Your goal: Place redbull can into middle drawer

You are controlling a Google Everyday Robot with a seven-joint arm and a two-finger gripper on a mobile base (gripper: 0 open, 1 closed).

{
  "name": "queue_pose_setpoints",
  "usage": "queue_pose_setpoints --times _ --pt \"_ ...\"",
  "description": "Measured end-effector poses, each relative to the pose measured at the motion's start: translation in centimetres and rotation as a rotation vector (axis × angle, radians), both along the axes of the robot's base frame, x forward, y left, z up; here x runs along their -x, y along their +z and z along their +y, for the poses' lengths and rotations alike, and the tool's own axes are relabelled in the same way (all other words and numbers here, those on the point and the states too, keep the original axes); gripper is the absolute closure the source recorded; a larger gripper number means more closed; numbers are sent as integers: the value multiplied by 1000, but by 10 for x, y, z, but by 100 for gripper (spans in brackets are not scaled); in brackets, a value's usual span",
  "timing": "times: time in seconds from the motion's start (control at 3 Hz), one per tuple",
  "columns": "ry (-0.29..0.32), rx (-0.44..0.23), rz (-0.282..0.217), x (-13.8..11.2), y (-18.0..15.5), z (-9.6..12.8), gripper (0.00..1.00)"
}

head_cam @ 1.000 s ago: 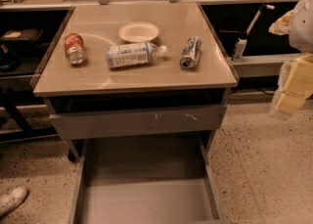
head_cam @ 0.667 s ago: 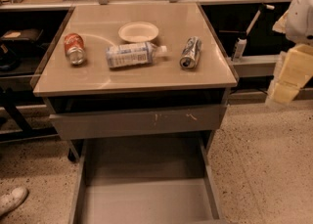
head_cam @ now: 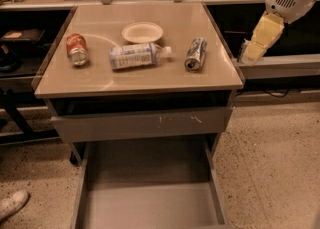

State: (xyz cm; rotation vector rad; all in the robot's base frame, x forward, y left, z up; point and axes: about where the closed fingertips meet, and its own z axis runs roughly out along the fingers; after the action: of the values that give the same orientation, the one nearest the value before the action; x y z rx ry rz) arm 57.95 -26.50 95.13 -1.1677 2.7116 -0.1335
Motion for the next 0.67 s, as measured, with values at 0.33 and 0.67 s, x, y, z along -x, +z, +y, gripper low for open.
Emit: queue_pose_setpoints --times 0.33,0.67 --pt "-48 -8 -62 -25 6 -11 0" --pt "-50 -77 -53 -31 0 6 0"
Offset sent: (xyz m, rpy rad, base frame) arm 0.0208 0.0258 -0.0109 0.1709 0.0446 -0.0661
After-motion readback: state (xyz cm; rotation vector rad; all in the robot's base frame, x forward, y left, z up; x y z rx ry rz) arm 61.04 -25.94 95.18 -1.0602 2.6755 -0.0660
